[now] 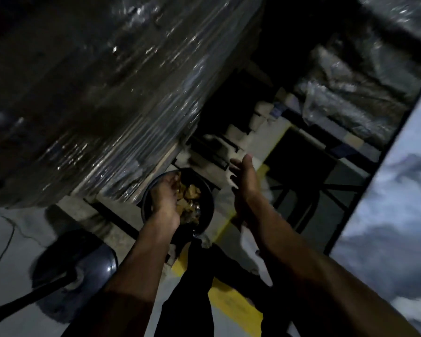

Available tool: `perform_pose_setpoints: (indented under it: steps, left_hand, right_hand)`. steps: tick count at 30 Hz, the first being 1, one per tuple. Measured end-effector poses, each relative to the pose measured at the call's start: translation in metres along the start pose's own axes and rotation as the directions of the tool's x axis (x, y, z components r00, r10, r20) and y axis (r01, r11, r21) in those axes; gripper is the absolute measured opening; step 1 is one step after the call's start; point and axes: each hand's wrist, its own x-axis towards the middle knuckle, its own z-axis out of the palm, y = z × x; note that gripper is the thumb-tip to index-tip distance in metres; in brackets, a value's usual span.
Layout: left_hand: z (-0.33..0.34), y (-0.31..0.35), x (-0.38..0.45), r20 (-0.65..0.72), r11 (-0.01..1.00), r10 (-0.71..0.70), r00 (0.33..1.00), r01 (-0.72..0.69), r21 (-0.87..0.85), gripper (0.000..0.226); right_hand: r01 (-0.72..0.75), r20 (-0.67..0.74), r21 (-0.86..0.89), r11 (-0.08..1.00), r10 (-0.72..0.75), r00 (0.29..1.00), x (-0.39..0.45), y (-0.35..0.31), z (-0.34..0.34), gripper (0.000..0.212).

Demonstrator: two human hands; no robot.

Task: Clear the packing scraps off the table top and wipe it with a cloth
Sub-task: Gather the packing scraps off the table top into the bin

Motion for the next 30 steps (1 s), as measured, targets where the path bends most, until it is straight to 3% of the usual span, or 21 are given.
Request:
perform_pose_setpoints:
  steps: [3, 5, 7, 12, 16, 18, 20, 22, 26, 30]
  left_hand:
    - [0.042, 0.023, -0.061, 0.105, 0.947, 0.229, 0.968, -0.246, 0.204, 0.012]
    - [0.074, 0.032, -0.102, 0.223, 0.786, 0.445, 0.868, -0.497, 0.367, 0.018]
    - [0.107, 0.034, -0.149, 0.381, 0.573, 0.545, 0.747, -0.664, 0.48, 0.033]
    - [0.172, 0.0, -0.243, 0.636, 0.076, 0.557, 0.534, -0.796, 0.601, 0.054]
    - [0.213, -0.06, -0.294, 0.745, -0.159, 0.495, 0.448, -0.795, 0.585, 0.033]
    - [0.231, -0.096, -0.305, 0.807, -0.257, 0.421, 0.414, -0.799, 0.544, 0.04]
    - [0.244, -0.128, -0.308, 0.851, -0.337, 0.324, 0.413, -0.79, 0.512, 0.061]
    - [0.257, -0.159, -0.312, 0.869, -0.402, 0.222, 0.443, -0.77, 0.495, 0.068]
    - [0.266, -0.206, -0.33, 0.825, -0.349, 0.188, 0.532, -0.749, 0.563, 0.057]
    - [0.262, -0.236, -0.33, 0.769, -0.383, 0.179, 0.614, -0.676, 0.629, 0.065]
  right_hand:
    - [0.204, 0.016, -0.133, 0.97, -0.204, 0.979, -0.046, -0.053, -0.041, 0.041]
    - [0.35, 0.032, -0.348, 0.869, -0.362, 0.931, -0.073, -0.082, -0.079, 0.036]
    - [0.447, 0.033, -0.539, 0.714, -0.512, 0.858, -0.094, -0.097, -0.13, 0.029]
    - [0.305, -0.066, -0.833, 0.462, -0.63, 0.774, -0.152, -0.1, -0.268, 0.038]
    - [0.246, -0.053, -0.901, 0.359, -0.652, 0.756, -0.175, -0.076, -0.37, 0.047]
    - [0.209, -0.068, -0.91, 0.357, -0.629, 0.775, -0.178, -0.065, -0.417, 0.044]
    - [0.19, -0.075, -0.921, 0.34, -0.632, 0.771, -0.174, -0.06, -0.454, 0.035]
    - [0.171, -0.062, -0.937, 0.305, -0.627, 0.776, -0.164, -0.061, -0.485, 0.033]
    - [0.169, 0.06, -0.971, 0.172, -0.507, 0.86, -0.14, -0.061, -0.524, 0.057]
    - [0.21, 0.222, -0.974, -0.082, -0.504, 0.835, -0.126, -0.041, -0.531, 0.063]
